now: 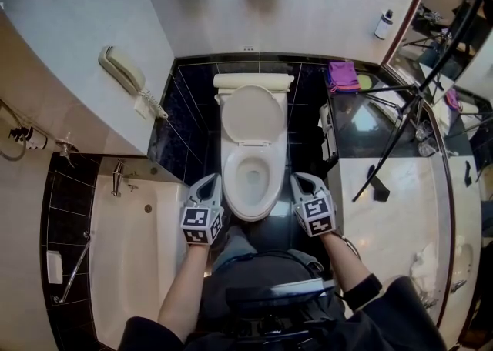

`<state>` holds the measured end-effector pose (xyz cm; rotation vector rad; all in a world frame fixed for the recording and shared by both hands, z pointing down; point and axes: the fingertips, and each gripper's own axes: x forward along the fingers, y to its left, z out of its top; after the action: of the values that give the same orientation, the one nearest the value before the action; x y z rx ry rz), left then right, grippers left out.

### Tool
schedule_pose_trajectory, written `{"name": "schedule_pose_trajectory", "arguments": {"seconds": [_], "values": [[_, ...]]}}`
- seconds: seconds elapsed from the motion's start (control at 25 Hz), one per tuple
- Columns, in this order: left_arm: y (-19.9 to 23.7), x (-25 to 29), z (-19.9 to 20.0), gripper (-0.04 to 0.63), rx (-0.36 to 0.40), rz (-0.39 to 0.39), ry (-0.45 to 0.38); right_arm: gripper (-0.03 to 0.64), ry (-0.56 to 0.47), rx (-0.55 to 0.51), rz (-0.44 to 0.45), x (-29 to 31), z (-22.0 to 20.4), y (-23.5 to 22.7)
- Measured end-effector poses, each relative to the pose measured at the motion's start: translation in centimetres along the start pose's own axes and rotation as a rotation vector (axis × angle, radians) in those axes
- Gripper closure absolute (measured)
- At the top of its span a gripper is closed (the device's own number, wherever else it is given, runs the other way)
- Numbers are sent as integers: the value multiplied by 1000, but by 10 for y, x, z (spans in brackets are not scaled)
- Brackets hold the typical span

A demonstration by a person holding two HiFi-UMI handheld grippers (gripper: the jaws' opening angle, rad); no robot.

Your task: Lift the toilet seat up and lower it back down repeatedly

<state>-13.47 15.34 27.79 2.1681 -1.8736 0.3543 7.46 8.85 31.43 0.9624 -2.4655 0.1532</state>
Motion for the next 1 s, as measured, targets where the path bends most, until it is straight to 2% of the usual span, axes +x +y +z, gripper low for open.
{"name": "schedule_pose_trajectory", "arguments": {"seconds": [0.32,0.36,0.6,0.76,1.0], "values": [[3,9,-6,598,27,2,0,591,35,42,-26,12,-19,-7],[4,12,-8,598,30,0,-1,567,49,58,-21,16,-27,-7],[16,37,-30,598,60,-9,24,438,143,217,11,56,-90,-15],[30,55,-61,598,78,-32,68,398,208,364,-9,88,-145,-17],[41,93,-110,598,110,-61,104,380,316,500,-25,140,-230,-19]]}}
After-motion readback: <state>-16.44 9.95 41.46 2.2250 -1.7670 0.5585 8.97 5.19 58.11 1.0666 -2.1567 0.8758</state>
